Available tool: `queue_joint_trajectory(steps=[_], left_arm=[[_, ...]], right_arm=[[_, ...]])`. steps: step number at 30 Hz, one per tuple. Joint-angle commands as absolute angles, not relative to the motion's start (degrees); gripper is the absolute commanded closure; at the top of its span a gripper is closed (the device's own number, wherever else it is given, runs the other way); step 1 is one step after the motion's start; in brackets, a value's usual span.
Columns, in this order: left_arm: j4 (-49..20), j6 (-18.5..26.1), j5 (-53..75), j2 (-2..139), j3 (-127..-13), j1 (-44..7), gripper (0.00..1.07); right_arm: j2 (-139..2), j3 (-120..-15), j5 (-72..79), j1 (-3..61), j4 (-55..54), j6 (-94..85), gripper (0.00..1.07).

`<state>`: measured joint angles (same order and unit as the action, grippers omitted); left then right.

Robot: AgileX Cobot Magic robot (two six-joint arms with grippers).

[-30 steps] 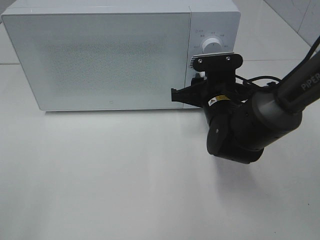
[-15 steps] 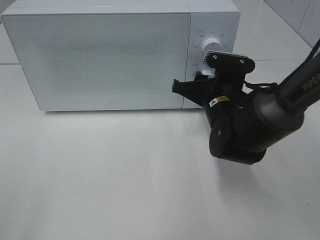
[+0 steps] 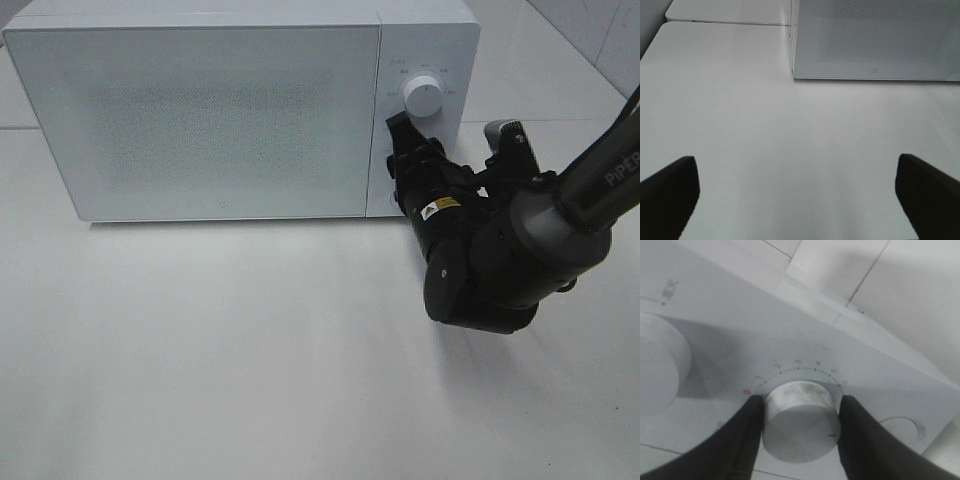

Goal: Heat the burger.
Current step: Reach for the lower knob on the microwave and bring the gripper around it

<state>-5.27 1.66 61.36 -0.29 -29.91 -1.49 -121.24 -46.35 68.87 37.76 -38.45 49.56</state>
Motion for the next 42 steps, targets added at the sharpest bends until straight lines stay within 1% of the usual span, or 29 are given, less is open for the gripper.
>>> queue_joint_trajectory(steps=[1,2,3,5,15,25,32,41,42], left_arm=[[-5.4,1.3,61.5,-1.4,-29.6,-1.3,0.04],[-5.4,1.3,61.5,-1.4,-29.6,-1.3,0.04],[-5.4,1.3,61.5,-1.4,-29.6,-1.3,0.04],[-5.4,1.3,61.5,-1.4,-29.6,-1.3,0.04],[-5.4,1.3,61.5,-1.4,-29.6,-1.3,0.04],[-5.4,1.3,61.5,-1.4,-29.6,-1.3,0.04],[-5.4,1.3,61.5,-1.4,-29.6,-1.3,0.04],[-5.4,1.3,61.5,-1.4,-29.6,-1.3,0.04],[-5.4,1.3,61.5,-1.4,-29.6,-1.3,0.04]], right_arm=[[-120.6,-48.0,74.1,38.1,-30.0,57.9,1.07],[-120.6,-48.0,74.2,38.1,-30.2,63.3,1.07],[-120.6,-48.0,74.2,38.1,-30.2,63.3,1.07],[-120.6,-48.0,74.3,38.1,-30.5,69.1,1.07],[-120.6,-48.0,76.0,38.1,-31.1,82.8,1.07],[-120.6,-48.0,76.1,38.1,-31.2,82.0,1.07],[-120.6,-48.0,76.1,38.1,-31.4,81.4,1.05],[-120.6,-48.0,76.3,38.1,-32.8,78.7,0.96],[-120.6,-48.0,76.4,38.1,-33.4,78.6,0.91]])
